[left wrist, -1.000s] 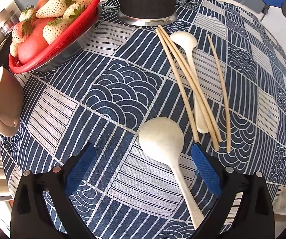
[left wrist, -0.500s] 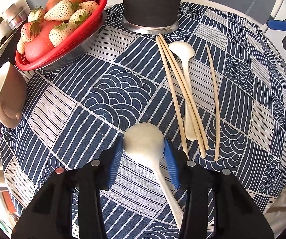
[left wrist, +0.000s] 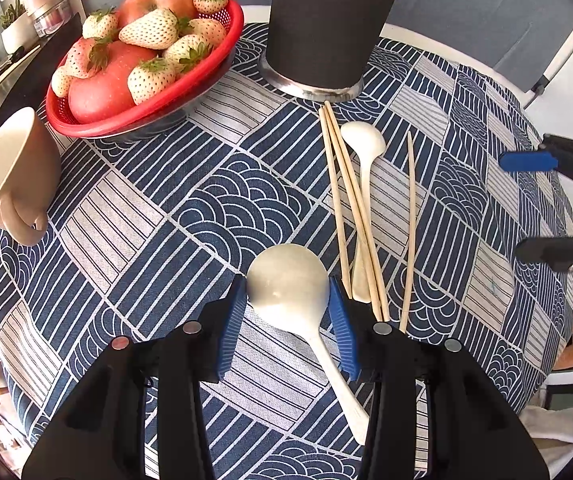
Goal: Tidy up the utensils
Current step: 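Close the left tool on the cream spoon handle while the right tool grasps another spoon, then carry both spoons over the black holder and lower them inside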
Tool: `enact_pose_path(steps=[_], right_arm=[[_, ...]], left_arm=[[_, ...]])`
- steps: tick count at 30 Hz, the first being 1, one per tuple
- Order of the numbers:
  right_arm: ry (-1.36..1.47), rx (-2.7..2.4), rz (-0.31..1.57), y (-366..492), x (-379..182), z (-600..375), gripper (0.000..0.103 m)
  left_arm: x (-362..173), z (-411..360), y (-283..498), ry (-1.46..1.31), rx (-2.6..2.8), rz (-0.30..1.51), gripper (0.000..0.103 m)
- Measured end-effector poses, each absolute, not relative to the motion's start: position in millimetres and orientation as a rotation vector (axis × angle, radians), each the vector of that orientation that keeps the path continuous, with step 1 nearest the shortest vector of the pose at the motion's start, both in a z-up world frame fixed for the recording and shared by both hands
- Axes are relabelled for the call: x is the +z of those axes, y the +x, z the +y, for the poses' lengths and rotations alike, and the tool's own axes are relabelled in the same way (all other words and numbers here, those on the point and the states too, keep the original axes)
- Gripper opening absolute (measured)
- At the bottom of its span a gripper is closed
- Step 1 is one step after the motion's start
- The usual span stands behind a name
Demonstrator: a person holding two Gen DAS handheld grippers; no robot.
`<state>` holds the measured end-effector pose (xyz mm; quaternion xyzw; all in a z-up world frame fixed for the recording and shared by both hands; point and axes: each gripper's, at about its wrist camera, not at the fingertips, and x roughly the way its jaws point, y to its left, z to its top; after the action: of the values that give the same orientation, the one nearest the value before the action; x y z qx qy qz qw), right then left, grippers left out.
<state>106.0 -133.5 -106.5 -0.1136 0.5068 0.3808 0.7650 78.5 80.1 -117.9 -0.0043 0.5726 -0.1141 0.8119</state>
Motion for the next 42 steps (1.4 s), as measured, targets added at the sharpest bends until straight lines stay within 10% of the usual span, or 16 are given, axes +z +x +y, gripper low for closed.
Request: enact_pose_path(steps=[12,16,19,42], right_arm=[[-0.133,1.017,1.177,77,-139,-71,0.085],[-0.112,1.044,1.213,67,-155,-52,0.060],[-0.100,1.068,1.241,59,-162,-44,0.008],[-0.165,0.917,1.002,63,-58,-35,0.006]], left_arm=[[-98,82,79,-0.059,-0.307,1.177,0.042],[-95,84,78,-0.062,-0.332,1.167,0.042],[-91,90,76,-0.076,-0.358,1.150,0.042],[2,107,89,0.006,-0.496,0.901,0.042]])
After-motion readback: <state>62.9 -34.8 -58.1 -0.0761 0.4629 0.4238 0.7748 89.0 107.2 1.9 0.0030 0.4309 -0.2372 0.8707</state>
